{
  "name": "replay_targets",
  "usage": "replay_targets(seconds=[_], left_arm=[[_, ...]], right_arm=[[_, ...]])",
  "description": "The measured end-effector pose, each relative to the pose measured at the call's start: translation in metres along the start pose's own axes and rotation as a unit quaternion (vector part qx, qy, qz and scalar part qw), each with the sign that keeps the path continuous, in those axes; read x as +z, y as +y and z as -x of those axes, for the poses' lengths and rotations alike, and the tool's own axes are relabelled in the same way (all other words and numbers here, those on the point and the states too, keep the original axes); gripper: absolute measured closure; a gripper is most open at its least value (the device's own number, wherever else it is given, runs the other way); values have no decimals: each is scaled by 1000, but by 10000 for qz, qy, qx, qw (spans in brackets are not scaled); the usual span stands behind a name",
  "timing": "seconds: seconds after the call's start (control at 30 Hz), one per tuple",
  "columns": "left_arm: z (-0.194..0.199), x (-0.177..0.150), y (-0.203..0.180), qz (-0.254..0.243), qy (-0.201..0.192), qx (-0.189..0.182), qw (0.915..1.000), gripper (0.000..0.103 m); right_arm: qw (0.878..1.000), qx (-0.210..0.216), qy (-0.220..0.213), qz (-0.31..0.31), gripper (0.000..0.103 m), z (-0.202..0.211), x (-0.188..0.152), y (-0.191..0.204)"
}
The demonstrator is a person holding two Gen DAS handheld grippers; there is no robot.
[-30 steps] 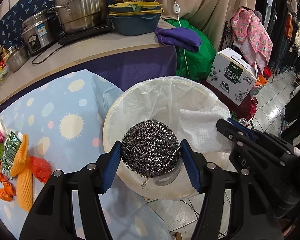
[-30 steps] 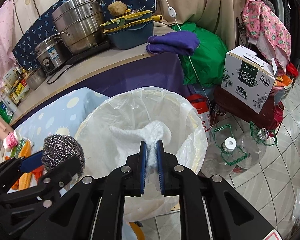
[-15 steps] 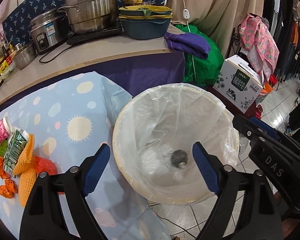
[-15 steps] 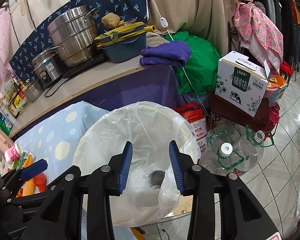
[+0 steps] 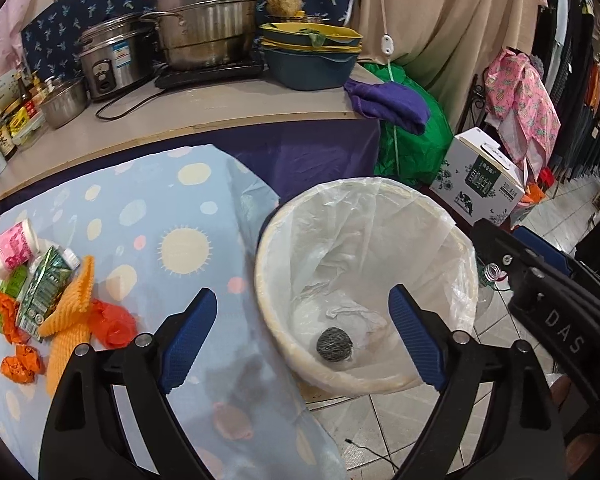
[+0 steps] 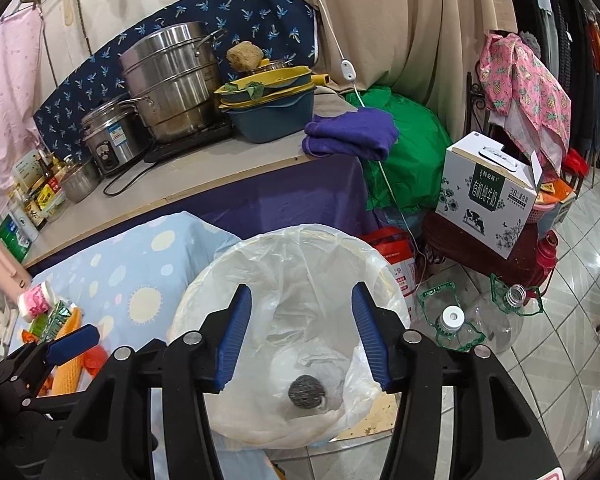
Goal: Collect trash
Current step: 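Grasp the orange plastic bag with the left tool while the right tool grasps the red bag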
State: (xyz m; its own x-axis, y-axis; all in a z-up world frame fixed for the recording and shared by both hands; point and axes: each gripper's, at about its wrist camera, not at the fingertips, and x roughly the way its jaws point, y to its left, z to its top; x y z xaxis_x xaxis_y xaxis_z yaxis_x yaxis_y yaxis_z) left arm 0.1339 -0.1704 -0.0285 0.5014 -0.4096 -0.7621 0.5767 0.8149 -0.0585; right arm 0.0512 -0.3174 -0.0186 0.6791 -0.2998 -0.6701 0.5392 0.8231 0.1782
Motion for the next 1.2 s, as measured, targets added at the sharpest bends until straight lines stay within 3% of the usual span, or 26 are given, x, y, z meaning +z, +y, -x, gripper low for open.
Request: replay_targets(seconds=[0.3, 0.5, 0.83, 1.2], left_arm=[[21, -26, 76, 679, 58, 452, 9966, 17], [34, -52, 139, 1277, 176, 856, 9880, 15], [63, -102, 243, 2204, 274, 1469, 9639, 12], [75, -153, 322, 3137, 407, 1693, 9334, 10]], right_arm=[[9990, 276, 105, 345, 49, 3, -9, 44], [9945, 627, 362, 752, 49, -6, -28, 98], [9795, 1271, 958, 1233, 43, -38, -68, 189], [9671, 1428, 1348, 1617, 38, -80, -95, 257]])
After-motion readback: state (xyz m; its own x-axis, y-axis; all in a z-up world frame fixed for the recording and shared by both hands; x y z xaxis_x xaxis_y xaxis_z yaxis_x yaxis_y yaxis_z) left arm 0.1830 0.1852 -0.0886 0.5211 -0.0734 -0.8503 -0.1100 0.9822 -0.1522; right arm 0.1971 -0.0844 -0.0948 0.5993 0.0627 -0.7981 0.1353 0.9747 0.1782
